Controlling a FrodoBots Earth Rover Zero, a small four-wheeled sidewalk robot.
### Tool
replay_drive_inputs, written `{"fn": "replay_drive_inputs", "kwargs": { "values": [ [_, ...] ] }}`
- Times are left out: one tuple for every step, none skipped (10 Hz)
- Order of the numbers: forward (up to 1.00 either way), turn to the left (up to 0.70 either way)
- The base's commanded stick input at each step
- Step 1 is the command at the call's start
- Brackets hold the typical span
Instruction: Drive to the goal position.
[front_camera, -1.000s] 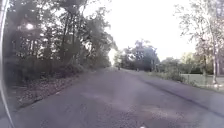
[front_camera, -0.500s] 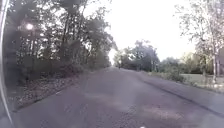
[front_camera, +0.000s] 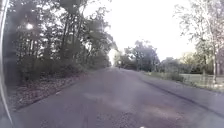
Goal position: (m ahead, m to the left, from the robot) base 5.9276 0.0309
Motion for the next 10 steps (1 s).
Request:
{"fn": "replay_drive_inputs", "kwargs": {
  "values": [
    [0.06,0.0],
    [0.06,0.0],
    [0.06,0.0],
    [0.06,0.0],
    [0.06,0.0],
    [0.06,0.0],
    [0.06,0.0],
    [0.06,0.0],
    [0.06,0.0],
    [0.06,0.0]
  ]
}}
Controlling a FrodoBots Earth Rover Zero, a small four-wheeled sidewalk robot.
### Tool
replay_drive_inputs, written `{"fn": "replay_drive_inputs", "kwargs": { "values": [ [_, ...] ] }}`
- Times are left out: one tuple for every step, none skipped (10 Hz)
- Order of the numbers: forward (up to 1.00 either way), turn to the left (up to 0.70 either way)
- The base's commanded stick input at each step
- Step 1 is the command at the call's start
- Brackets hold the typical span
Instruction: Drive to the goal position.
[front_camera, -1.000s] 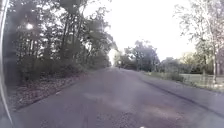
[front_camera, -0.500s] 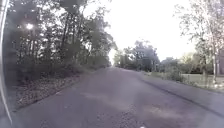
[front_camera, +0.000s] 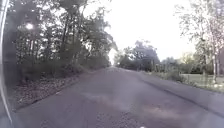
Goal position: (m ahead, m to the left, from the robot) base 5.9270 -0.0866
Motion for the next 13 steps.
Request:
{"fn": "replay_drive_inputs", "kwargs": {
  "values": [
    [0.06,0.0],
    [0.06,0.0],
    [0.06,0.0],
    [0.05,0.0],
    [0.05,0.0],
    [0.05,0.0],
    [0.06,0.0],
    [0.06,0.0],
    [0.06,0.0],
    [0.06,0.0],
    [0.06,0.0],
    [0.06,0.0],
    [0.06,0.0]
  ]
}}
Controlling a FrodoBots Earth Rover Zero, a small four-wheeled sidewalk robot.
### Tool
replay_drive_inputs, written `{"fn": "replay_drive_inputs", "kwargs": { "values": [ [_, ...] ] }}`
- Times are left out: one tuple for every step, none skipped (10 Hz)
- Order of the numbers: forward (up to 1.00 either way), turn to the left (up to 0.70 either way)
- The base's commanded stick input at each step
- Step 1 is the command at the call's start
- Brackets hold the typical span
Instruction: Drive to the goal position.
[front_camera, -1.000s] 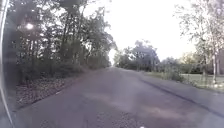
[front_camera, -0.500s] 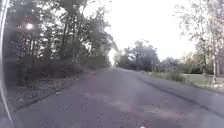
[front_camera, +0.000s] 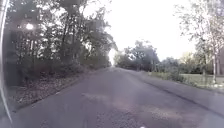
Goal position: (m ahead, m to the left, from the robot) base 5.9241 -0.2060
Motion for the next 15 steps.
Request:
{"fn": "replay_drive_inputs", "kwargs": {
  "values": [
    [0.06,0.0],
    [0.06,0.0],
    [0.06,0.0],
    [0.06,0.0],
    [0.06,0.0],
    [0.06,0.0],
    [0.06,0.0],
    [0.06,0.0],
    [0.06,0.0],
    [0.06,0.0],
    [0.06,0.0],
    [0.06,0.0],
    [0.06,0.0],
    [0.06,0.0],
    [0.06,0.0]
  ]
}}
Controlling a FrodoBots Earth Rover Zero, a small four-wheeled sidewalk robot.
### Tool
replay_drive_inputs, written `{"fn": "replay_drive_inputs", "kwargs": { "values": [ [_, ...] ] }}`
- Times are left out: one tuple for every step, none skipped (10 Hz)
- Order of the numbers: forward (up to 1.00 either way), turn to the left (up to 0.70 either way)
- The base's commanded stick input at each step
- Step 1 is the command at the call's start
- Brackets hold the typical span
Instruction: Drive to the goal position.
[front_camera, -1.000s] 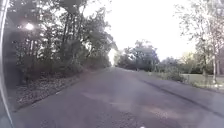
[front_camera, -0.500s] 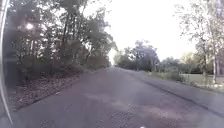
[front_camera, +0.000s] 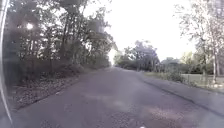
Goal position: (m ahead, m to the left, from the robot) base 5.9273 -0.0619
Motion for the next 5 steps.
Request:
{"fn": "replay_drive_inputs", "kwargs": {
  "values": [
    [0.06,0.0],
    [0.06,0.0],
    [0.06,0.0],
    [0.06,0.0],
    [0.06,0.0]
  ]
}}
